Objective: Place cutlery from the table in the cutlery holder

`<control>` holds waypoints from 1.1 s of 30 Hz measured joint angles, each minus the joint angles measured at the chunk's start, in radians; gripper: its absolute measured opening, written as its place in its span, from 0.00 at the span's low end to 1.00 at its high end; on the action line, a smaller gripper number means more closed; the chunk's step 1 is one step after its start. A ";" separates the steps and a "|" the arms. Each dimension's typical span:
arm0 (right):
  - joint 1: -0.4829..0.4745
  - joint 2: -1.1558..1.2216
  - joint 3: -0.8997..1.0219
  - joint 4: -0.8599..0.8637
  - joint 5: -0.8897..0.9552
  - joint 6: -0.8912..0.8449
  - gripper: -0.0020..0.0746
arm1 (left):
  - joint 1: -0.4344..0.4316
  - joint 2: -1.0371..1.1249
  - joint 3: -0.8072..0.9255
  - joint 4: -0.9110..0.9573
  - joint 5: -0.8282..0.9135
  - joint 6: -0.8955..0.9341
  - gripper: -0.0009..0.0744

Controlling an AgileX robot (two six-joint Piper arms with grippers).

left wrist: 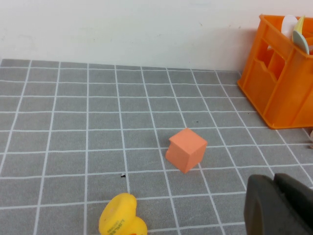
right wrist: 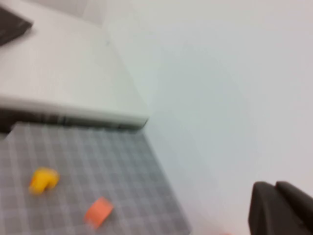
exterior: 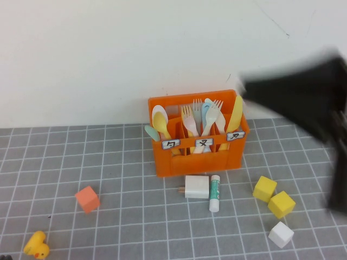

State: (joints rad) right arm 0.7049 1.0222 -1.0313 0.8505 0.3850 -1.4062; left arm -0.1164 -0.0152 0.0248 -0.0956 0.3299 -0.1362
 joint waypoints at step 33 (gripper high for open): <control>-0.090 -0.582 0.680 0.159 -0.455 0.104 0.02 | 0.000 0.000 -0.002 0.000 0.000 0.002 0.01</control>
State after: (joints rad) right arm 0.6148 0.4403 -0.3517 1.0096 -0.0698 -1.3017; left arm -0.1164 -0.0152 0.0232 -0.0956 0.3299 -0.1342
